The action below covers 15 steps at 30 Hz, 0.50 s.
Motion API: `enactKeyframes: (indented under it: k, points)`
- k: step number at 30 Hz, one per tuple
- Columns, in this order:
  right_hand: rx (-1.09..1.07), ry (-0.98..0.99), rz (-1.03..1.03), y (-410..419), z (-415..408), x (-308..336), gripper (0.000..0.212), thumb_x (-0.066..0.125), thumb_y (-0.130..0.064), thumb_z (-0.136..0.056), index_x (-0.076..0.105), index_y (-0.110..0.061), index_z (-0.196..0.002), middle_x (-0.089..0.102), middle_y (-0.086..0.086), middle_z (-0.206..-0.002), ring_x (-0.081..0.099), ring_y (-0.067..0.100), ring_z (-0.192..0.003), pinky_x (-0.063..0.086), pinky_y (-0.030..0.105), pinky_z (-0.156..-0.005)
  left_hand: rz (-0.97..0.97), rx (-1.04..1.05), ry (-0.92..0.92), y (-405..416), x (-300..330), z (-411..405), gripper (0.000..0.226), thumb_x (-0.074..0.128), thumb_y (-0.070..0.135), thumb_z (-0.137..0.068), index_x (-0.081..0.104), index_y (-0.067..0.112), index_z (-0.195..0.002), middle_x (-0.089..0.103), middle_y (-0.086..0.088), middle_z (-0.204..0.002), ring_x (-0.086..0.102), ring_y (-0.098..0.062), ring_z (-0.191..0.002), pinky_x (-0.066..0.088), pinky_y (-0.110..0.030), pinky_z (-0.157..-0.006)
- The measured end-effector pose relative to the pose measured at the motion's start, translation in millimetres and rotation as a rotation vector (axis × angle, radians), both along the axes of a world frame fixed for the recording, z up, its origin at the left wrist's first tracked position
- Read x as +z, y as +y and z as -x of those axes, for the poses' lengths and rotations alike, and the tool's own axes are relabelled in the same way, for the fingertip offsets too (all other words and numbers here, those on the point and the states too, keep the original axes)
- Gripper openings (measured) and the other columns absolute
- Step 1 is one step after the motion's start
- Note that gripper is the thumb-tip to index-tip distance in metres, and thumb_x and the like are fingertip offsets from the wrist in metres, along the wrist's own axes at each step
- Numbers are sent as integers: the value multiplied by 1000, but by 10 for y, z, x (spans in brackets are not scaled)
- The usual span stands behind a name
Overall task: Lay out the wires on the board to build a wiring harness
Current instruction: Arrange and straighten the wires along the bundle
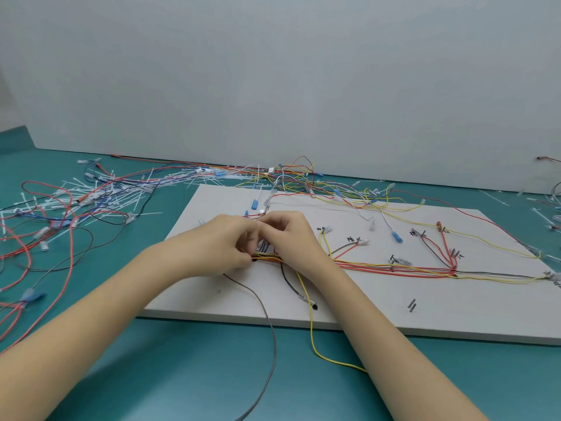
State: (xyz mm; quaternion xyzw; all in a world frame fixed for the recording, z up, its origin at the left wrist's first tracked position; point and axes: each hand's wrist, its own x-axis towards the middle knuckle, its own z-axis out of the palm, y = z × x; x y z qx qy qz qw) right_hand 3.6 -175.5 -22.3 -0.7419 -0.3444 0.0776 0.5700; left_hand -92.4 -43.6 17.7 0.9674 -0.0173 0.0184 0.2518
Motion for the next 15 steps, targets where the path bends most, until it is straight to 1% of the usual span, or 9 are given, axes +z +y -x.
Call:
enactKeyframes:
  k: [3, 5, 6, 8, 10, 11, 13, 15]
  points:
    - [0, 61, -11, -26, 15, 30, 15, 61, -6, -91, 74, 3, -90, 72, 22, -86, 61, 14, -74, 50, 33, -76, 250, 43, 10, 88, -30, -55, 26, 66, 5, -77, 58, 28, -68, 66, 1, -71, 57, -7, -60, 49, -25, -52]
    - [-1, 93, -15, -40, 19, 46, 15, 62, -6, -90, 73, 5, -88, 71, 21, -84, 57, 10, -69, 47, 29, -72, 346, 60, 1, 130, -59, -83, 26, 69, 5, -78, 59, 28, -72, 70, -2, -75, 61, -10, -63, 52, -31, -58]
    - [0, 114, -19, -46, 20, 55, 14, 63, -5, -89, 73, 4, -87, 70, 19, -80, 55, 8, -66, 46, 26, -70, 393, 71, -3, 142, -75, -96, 24, 71, 4, -79, 59, 25, -76, 72, -3, -76, 63, -12, -64, 52, -31, -62]
    - [4, 168, -28, -54, 21, 68, 12, 65, -6, -89, 74, 1, -88, 68, 12, -77, 55, 8, -65, 45, 22, -67, 492, 96, -4, 153, -104, -110, 24, 74, 3, -78, 56, 18, -84, 74, -4, -77, 65, -10, -65, 52, -24, -65]
    - [1, 217, -27, -62, 15, 77, 12, 66, -8, -88, 75, 0, -92, 69, 11, -83, 55, 11, -69, 44, 22, -65, 561, 115, 8, 157, -124, -119, 27, 75, 3, -79, 52, 16, -87, 75, -4, -78, 66, -8, -66, 49, -16, -63]
    - [1, 234, -19, -68, 10, 82, 13, 66, -8, -88, 75, -1, -94, 69, 12, -85, 55, 11, -70, 44, 21, -63, 578, 124, 14, 156, -131, -123, 28, 75, 4, -79, 51, 15, -87, 75, -3, -78, 66, -7, -67, 49, -15, -64]
    - [9, 260, 9, -79, -1, 96, 13, 66, -9, -87, 75, -2, -94, 71, 14, -88, 56, 10, -71, 45, 18, -60, 592, 144, 25, 153, -137, -131, 29, 75, 5, -80, 49, 15, -87, 76, -1, -80, 66, -7, -68, 49, -17, -69]
    - [17, 281, 32, -88, -5, 114, 13, 67, -11, -87, 75, -2, -94, 70, 13, -87, 55, 11, -72, 44, 16, -58, 603, 165, 27, 149, -141, -137, 28, 74, 7, -82, 47, 14, -86, 76, 0, -81, 66, -10, -71, 50, -21, -74]
